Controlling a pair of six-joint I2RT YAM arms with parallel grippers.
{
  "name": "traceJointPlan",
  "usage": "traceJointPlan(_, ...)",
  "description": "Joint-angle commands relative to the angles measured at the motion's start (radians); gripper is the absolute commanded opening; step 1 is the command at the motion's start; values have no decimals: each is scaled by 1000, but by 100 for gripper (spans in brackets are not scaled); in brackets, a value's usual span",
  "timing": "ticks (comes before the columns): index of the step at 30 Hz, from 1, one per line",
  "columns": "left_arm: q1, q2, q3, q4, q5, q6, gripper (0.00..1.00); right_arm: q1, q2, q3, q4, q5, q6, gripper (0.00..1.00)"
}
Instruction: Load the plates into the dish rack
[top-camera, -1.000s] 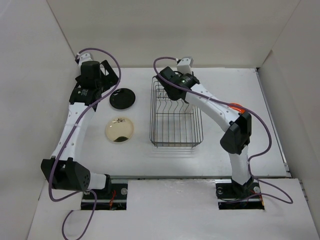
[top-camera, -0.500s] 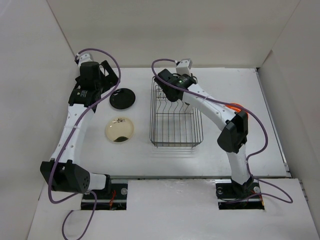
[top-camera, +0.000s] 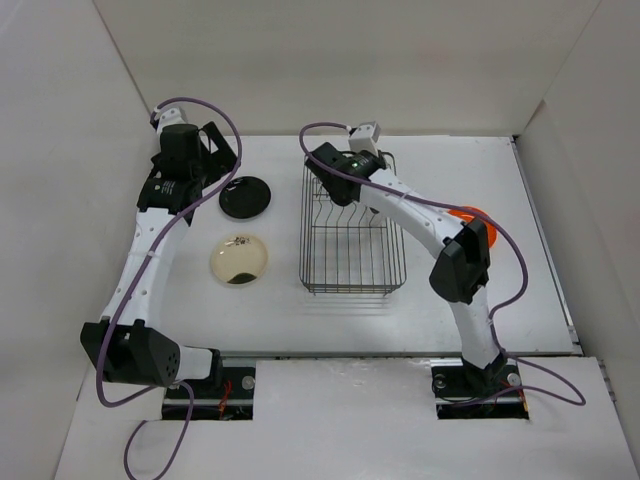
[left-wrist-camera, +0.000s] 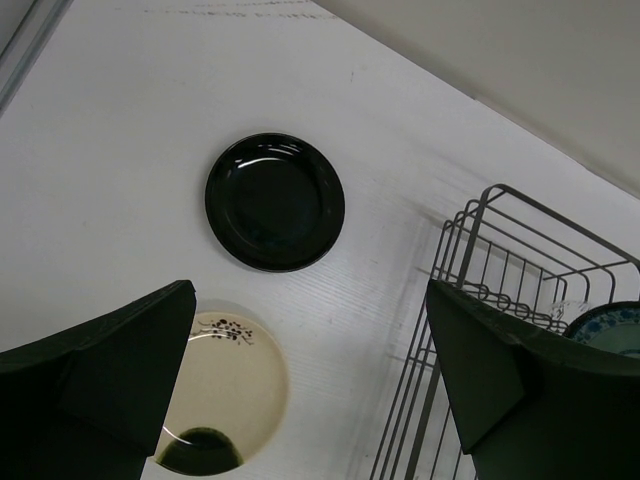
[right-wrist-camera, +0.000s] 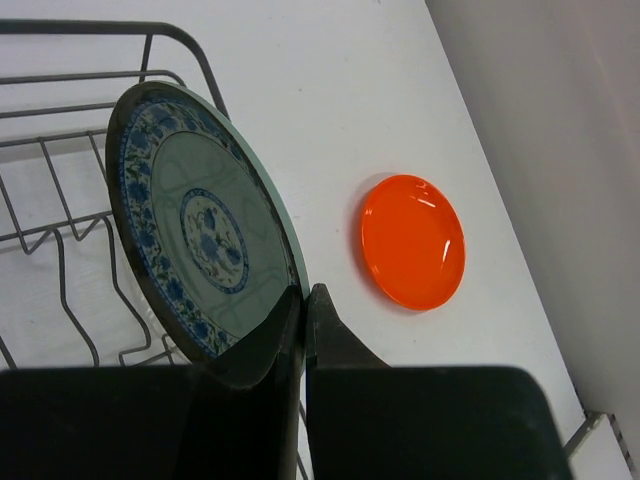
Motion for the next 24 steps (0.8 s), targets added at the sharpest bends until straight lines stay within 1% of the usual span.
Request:
traceJointPlan(1, -2, -41, -9, 24, 4, -8, 100, -1, 27, 51, -12, 41, 20, 0)
traceJointPlan(4, -2, -41, -9, 24, 15, -8, 100, -1, 36, 69, -12, 41, 20, 0)
traceJointPlan(5, -2, -41, -9, 24, 15, -8, 100, -1, 45, 69, -12, 30, 20, 3)
traceJointPlan(7, -2, -41, -9, 24, 15, -8, 100, -1, 45, 69, -12, 30, 20, 13)
traceJointPlan(8, -2, -41, -9, 24, 24, -8, 100, -1, 45, 79, -12, 30, 20, 15)
traceJointPlan(9, -2, -41, -9, 24, 24, -8, 100, -1, 45, 79, -12, 30, 20, 20)
traceJointPlan(10, -2, -41, -9, 24, 24, -8, 100, -1, 45, 79, -12, 21, 20, 20)
traceJointPlan(12, -2, -41, -9, 24, 24, -8, 100, -1, 54, 100, -3, 21, 20, 31)
traceJointPlan(17, -2, -41, -9, 24, 24, 1, 100, -1, 54, 123, -2, 11, 1, 32)
traceJointPlan(20, -2, -41, -9, 24, 24, 1, 100, -1, 31, 134, -2, 33, -8, 33)
traceJointPlan(22, -2, -41, -9, 24, 24, 1, 100, -1, -2, 154, -13, 33, -8, 33)
traceJointPlan(23, -2, -41, -9, 24, 24, 1, 100, -1, -54, 154, -13, 33, -8, 38)
traceJointPlan(24, -2, -41, -9, 24, 24, 1, 100, -27, -89, 143, -13, 19, -8, 38)
